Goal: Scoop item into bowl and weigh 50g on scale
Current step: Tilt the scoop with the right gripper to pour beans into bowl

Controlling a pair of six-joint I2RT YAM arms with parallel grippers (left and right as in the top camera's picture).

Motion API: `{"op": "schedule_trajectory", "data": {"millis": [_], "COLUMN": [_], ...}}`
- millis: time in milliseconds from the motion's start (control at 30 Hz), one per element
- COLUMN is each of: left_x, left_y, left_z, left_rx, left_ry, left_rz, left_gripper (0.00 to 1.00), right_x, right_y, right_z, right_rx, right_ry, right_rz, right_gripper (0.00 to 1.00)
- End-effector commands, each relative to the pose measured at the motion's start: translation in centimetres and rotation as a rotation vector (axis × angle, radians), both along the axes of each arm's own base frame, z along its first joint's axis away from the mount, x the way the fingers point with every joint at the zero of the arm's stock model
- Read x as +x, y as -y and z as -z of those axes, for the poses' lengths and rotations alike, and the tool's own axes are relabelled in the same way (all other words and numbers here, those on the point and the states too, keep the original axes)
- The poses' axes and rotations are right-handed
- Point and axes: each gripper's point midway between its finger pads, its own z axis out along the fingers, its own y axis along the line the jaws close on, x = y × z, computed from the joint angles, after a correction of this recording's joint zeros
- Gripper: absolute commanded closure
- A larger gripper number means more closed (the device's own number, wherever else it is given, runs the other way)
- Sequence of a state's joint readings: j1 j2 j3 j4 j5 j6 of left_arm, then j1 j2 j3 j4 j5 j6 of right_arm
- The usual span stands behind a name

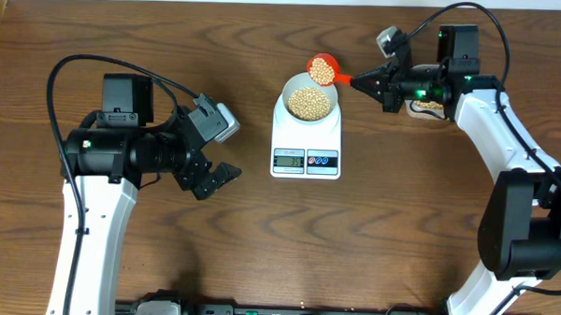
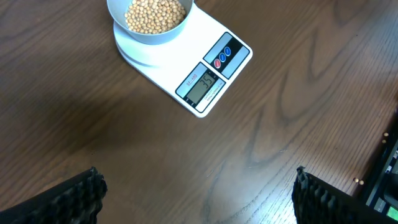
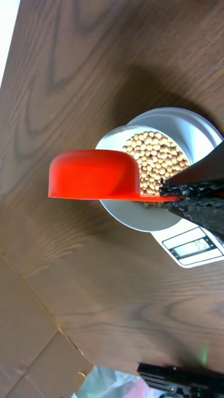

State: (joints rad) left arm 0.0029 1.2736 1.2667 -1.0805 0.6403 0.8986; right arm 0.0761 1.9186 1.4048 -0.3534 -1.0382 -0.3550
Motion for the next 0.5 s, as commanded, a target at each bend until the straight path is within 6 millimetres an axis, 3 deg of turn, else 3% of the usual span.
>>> {"op": "schedule_trajectory", "data": {"millis": [0,467], "left_x": [0.32,0.32], "left_y": [-0.17,-0.17], "left_z": [-0.43,-0.43], "left_rx": [0.010,0.010], "left_ry": [0.020,0.020], "left_rz": [0.008,0.008], "left_gripper": [0.02,0.02], "right_x": [-0.22,-0.27], "right_y": [-0.44,-0.55], "right_z": [0.08,0.08], "right_rx": [0.003,-0.006], "right_ry": [0.021,0.054], "right_rz": [-0.027,-0.044], "right_gripper": [0.99,0.99]}}
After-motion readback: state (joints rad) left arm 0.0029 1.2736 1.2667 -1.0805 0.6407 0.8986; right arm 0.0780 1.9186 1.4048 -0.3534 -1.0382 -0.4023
